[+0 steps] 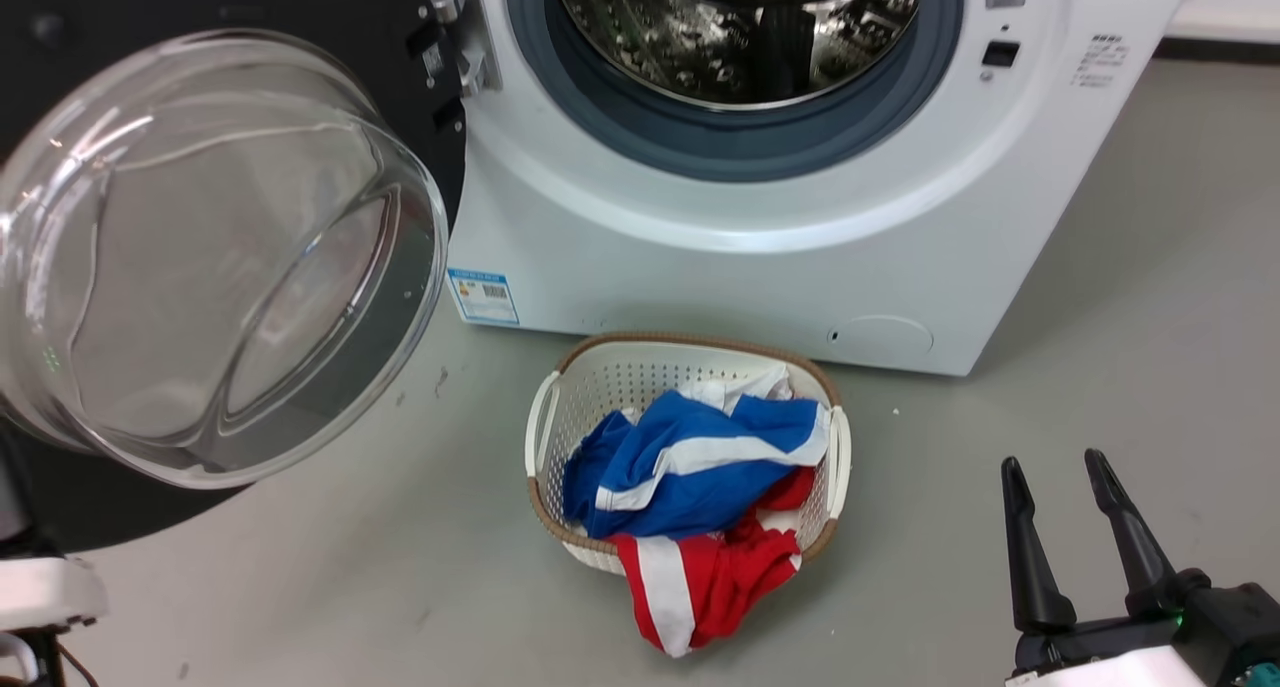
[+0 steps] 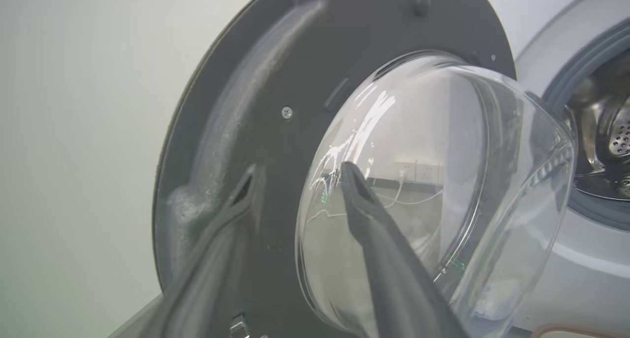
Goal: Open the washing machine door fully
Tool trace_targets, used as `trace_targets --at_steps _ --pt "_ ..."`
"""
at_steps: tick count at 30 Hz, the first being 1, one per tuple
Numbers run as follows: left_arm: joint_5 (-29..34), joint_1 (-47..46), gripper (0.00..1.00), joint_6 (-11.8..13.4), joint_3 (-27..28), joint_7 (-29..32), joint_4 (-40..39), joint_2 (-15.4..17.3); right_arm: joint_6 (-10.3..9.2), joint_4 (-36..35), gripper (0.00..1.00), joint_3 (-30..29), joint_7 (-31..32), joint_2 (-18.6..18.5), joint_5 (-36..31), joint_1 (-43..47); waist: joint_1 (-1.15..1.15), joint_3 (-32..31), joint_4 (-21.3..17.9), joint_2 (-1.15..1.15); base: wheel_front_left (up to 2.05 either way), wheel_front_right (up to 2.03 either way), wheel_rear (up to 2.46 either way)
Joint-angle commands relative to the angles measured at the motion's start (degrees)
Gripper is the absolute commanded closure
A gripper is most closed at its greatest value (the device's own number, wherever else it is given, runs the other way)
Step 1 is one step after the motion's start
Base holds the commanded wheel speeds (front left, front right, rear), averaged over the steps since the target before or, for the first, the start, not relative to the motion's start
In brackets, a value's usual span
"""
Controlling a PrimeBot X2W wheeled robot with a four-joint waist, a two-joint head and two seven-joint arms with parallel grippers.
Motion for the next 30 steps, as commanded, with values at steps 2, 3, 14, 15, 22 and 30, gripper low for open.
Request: trace_targets --at_steps 2,3,14,15,22,30 --pt "1.02 1.7 0.0 -0.03 -0.58 0.13 -2.91 -0.88 -0.01 0.04 0.0 -0.1 -0.11 0.1 0.31 0.66 0.0 -1.55 -0.32 0.0 0.0 0.0 0.0" --pt "1.48 2.37 0.0 -0.15 -1.19 0.13 -4.49 -1.31 -0.01 0.03 0.0 -0.07 -0.11 0.1 0.35 0.81 0.0 -1.98 -0.45 0.0 0.0 0.0 0.0" --pt "4.67 6.18 0.0 -1.98 -10.29 0.14 -14.66 -4.77 -0.01 -2.17 0.0 -1.13 -0.1 0.1 -0.24 2.03 0.0 -5.37 -2.88 0.0 0.0 0.0 0.0" --pt "4.79 6.28 0.0 -2.19 -11.29 0.14 -14.93 -5.05 -0.01 -2.5 0.0 -1.24 -0.11 0.1 -0.37 2.06 0.0 -5.46 -3.13 0.0 0.0 0.0 0.0" --pt "5.31 6.9 0.0 -2.86 -17.24 0.3 -14.62 -7.28 -0.01 -3.8 0.0 -1.22 -0.11 0.1 -0.71 2.51 0.0 -5.72 -4.73 0.0 0.0 0.0 0.0" --pt "3.65 8.21 0.0 -2.44 -22.45 0.13 -10.29 -10.29 -0.01 -4.42 0.0 -0.62 -0.11 0.1 -0.66 3.3 0.0 -5.87 -6.17 0.0 0.0 0.0 0.0"
